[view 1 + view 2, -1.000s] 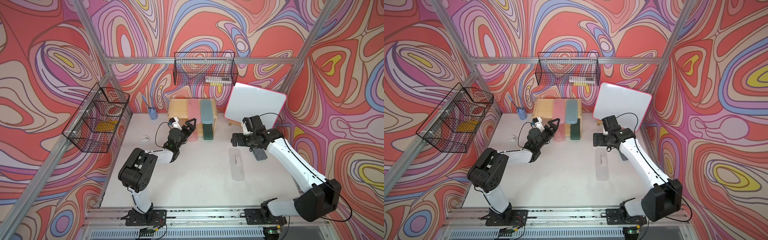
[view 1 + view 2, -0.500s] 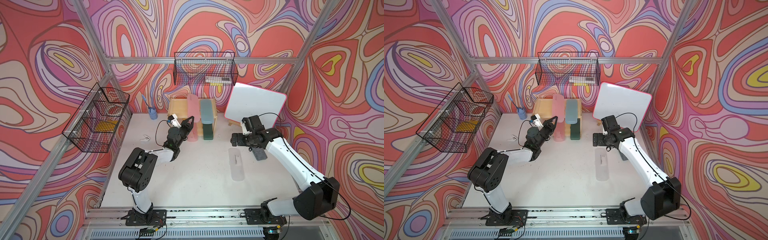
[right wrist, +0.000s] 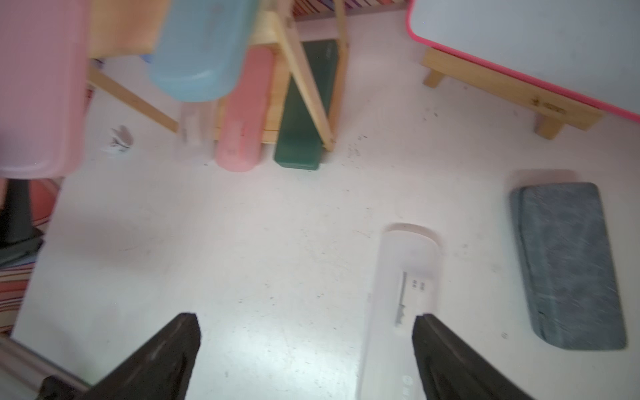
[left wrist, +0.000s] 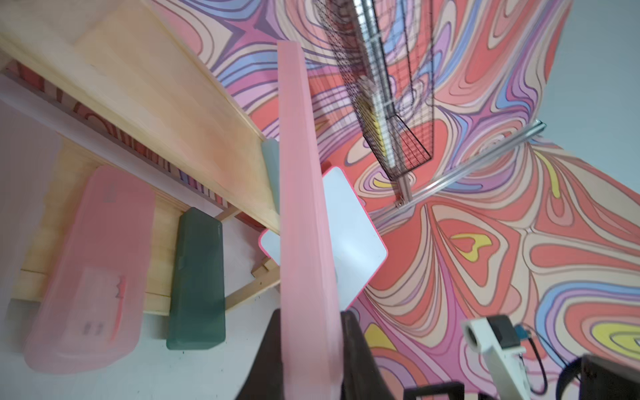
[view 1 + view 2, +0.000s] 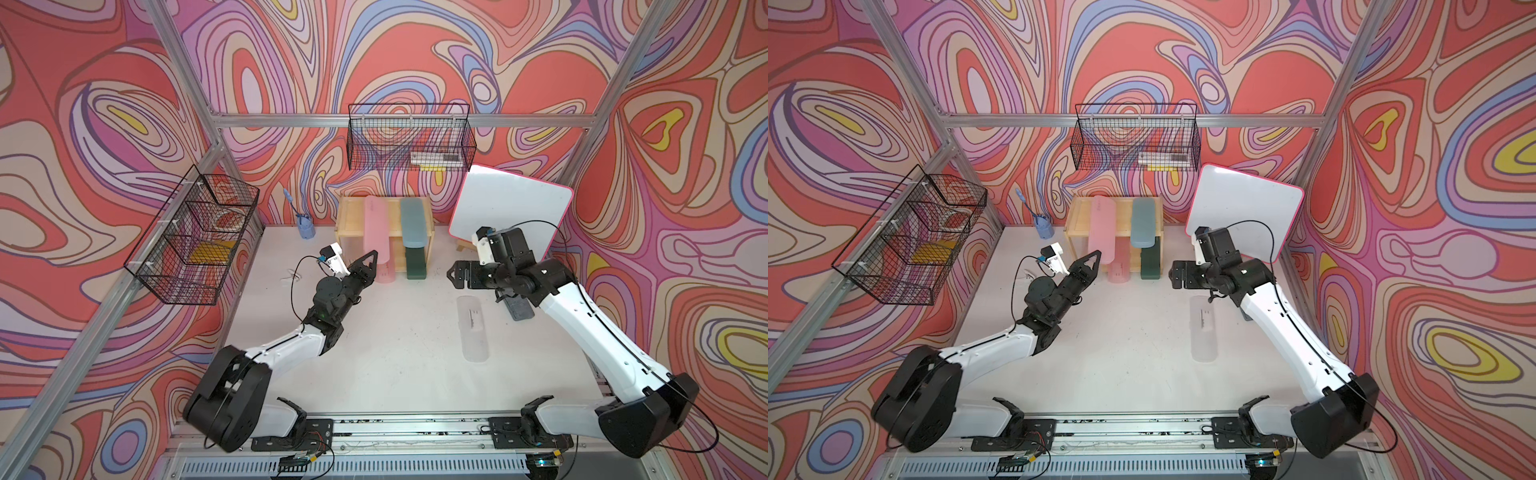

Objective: Remove the pencil cases from the shelf
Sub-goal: Pick up the pencil case from the shelf.

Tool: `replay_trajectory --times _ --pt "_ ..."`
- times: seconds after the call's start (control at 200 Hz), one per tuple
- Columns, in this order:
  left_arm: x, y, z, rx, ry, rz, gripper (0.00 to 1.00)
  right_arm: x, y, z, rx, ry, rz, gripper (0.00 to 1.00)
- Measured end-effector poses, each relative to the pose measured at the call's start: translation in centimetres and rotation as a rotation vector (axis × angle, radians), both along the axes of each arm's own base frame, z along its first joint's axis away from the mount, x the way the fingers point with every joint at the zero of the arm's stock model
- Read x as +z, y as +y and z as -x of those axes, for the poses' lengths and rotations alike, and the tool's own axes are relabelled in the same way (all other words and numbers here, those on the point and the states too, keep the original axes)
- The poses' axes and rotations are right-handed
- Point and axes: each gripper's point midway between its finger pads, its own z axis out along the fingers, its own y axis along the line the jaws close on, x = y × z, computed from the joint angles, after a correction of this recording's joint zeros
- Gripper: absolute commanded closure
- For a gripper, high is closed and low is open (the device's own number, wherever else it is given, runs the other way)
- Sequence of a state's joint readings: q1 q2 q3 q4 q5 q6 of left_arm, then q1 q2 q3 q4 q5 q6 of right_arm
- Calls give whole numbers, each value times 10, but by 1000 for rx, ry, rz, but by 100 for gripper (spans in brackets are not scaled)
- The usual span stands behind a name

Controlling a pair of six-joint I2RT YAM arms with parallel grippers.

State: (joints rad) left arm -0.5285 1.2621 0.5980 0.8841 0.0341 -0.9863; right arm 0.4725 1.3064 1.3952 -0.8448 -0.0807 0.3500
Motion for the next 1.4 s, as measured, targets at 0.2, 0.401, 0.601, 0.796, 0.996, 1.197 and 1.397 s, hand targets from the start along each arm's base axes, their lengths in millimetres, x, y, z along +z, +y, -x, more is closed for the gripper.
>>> replay_trajectory --times 0.2,0.401,0.601,0.796,0.996,1.197,1.397 --pt "33 -5 90 -17 -174 -139 99 67 92 27 205 -117 -282 2" --pt "-12 14 110 58 -117 -319 100 80 141 13 237 -110 -416 2" --pt "-11 29 119 107 -128 -359 100 57 192 -2 269 -48 -428 2" --pt "-13 35 119 133 -121 -375 100 25 208 -13 250 16 -414 2" --pt "-24 36 118 140 -98 -403 100 22 224 -12 284 29 -451 2" --pt "-34 40 116 162 -81 -414 100 21 243 -9 330 41 -510 2" --pt "-37 44 117 174 -75 -414 100 16 247 -9 333 53 -513 2"
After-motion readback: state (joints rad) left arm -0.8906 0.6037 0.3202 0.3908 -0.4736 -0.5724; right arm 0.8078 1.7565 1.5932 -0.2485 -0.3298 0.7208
